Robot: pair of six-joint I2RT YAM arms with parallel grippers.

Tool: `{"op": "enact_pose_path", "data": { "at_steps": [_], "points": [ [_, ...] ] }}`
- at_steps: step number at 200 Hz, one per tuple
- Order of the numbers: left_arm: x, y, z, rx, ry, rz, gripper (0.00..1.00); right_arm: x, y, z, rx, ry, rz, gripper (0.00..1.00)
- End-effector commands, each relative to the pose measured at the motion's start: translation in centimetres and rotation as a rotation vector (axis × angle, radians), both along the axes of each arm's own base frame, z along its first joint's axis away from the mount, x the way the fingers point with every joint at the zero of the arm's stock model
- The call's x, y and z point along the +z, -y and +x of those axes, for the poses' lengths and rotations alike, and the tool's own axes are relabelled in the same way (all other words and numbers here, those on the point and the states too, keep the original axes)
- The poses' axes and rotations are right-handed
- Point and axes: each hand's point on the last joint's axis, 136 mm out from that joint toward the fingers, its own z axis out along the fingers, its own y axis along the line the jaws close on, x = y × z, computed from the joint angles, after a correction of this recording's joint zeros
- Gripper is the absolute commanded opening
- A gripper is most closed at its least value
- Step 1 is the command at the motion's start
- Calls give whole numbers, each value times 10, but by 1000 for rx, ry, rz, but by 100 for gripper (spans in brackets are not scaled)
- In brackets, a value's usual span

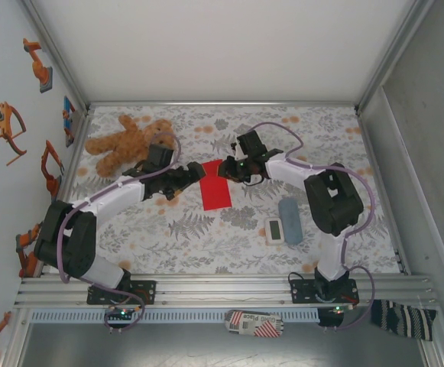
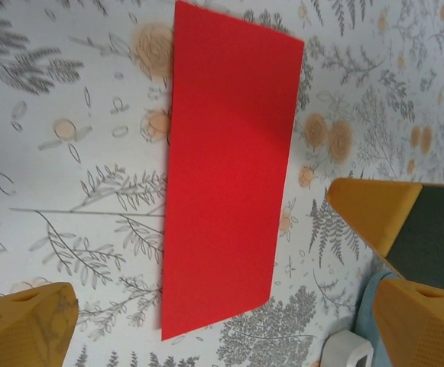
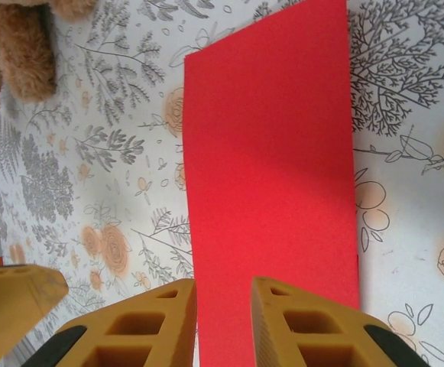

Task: Fold a paper plane with a square sheet of paper (pick it up from the middle)
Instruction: Third fold the triangle at the center of the table.

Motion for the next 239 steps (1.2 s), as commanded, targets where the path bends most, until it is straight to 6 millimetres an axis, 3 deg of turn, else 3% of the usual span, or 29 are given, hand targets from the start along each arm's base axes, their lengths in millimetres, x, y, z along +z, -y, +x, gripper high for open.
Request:
{"op": "enact_pose_path", "data": {
  "at_steps": [1,73,120,168,239],
  "points": [
    [-14,11,-8,8,-63,-49,97,-18,-1,0,-18,-46,-15,24],
    [-42,35,-17,-12,-163,-54,77,-49,5,-1,-53,-120,-26,21],
    [-60,41,-27,-8,-221,-24,62,-74,18,-9,-87,-178,-68,21],
    [-67,45,-32,-5,-247,-25,46,-84,23,-13,-96,-201,-83,21],
    [-59,53,-25,-19,-216,-54,45,-84,23,-13,-98,-200,-82,21]
  ]
}}
